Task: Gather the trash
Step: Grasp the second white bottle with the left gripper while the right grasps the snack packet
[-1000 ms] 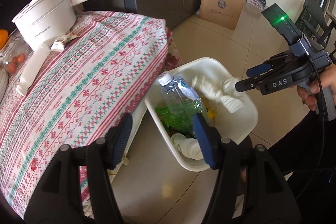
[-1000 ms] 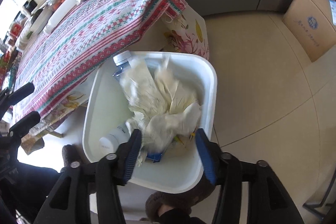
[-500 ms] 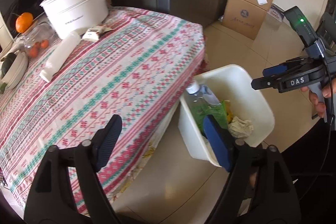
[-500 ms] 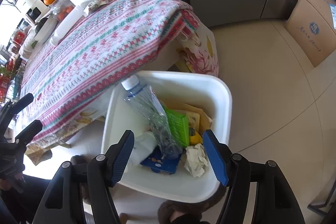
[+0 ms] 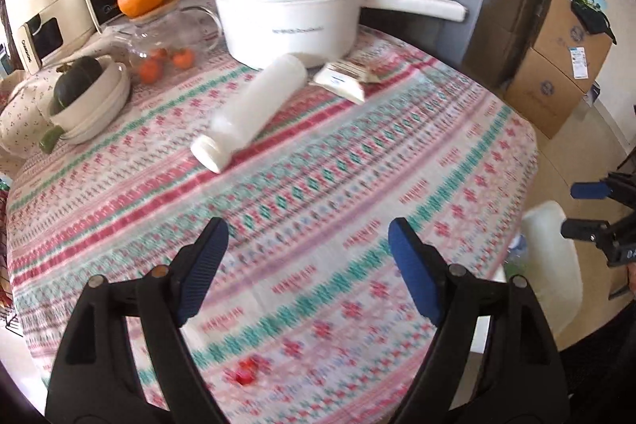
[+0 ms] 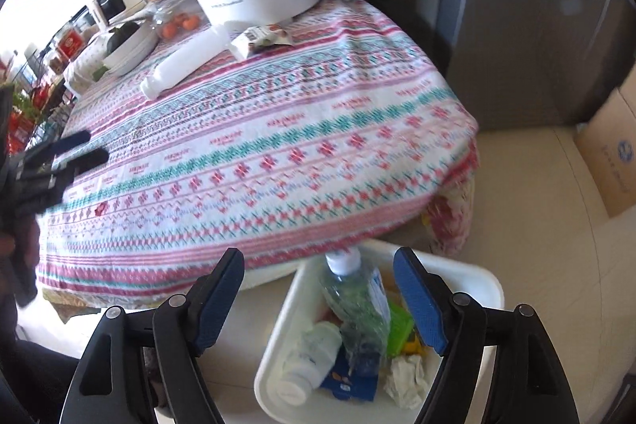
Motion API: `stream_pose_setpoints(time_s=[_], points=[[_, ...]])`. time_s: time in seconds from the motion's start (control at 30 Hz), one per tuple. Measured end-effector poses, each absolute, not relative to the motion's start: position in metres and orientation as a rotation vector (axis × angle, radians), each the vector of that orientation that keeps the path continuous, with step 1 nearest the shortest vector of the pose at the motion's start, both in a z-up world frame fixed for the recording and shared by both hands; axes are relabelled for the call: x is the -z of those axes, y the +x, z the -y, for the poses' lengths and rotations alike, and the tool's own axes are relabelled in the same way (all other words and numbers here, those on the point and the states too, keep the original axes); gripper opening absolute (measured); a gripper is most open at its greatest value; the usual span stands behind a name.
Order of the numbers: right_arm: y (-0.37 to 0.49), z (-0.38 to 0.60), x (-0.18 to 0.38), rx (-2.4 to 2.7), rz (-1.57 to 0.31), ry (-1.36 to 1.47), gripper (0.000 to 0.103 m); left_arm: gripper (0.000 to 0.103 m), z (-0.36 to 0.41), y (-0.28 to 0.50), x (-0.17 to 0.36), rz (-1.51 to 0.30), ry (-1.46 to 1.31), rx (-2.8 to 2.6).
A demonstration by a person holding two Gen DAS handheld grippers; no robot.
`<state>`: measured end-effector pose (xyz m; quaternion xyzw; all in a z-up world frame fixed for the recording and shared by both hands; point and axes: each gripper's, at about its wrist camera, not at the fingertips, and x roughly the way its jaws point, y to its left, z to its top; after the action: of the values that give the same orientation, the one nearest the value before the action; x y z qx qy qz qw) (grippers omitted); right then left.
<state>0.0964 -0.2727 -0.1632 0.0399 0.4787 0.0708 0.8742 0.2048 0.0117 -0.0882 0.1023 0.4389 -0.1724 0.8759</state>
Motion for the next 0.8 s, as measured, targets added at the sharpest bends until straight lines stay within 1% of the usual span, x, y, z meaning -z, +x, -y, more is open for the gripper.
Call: stream_pose_setpoints(time_s=[0.13,0.27,0.43,0.5,0.53,0.6,0.67,0.8], points=[[0.127,0.251,0.167,-0.164,-1.012,0.041,0.079,0.083,-0.037,0.253,0.105,-0.885,0.144,0.338],[0.156,0.23,0.171,-0.182,-0.974,0.012,0.079,0.082,-0.056,0.286,0.127,-0.869,0.089,0.343],[0.198,0.215,0.173,-0.192,-0.883,0.078,0.079,0.072,-0.065,0.309,0.148,-0.869,0.046,0.399],[0.219,0.211,0.176,-0.187,-0.862,0.138,0.079,0.063,-0.066,0.313,0.152,-0.864,0.045,0.43],[0.228,0.205,0.176,-0.186,-0.855,0.158,0.079,0.061,-0.065,0.315,0.153,-0.868,0.044,0.442],[0.245,0.199,0.178,-0.182,-0.828,0.191,0.079,0.053,-0.065,0.318,0.157,-0.875,0.041,0.463],[0.262,0.191,0.178,-0.172,-0.794,0.211,0.078,0.05,-0.066,0.32,0.159,-0.877,0.031,0.479],[0.291,0.183,0.178,-0.172,-0.766,0.278,0.071,0.045,-0.068,0.32,0.16,-0.88,0.021,0.495]])
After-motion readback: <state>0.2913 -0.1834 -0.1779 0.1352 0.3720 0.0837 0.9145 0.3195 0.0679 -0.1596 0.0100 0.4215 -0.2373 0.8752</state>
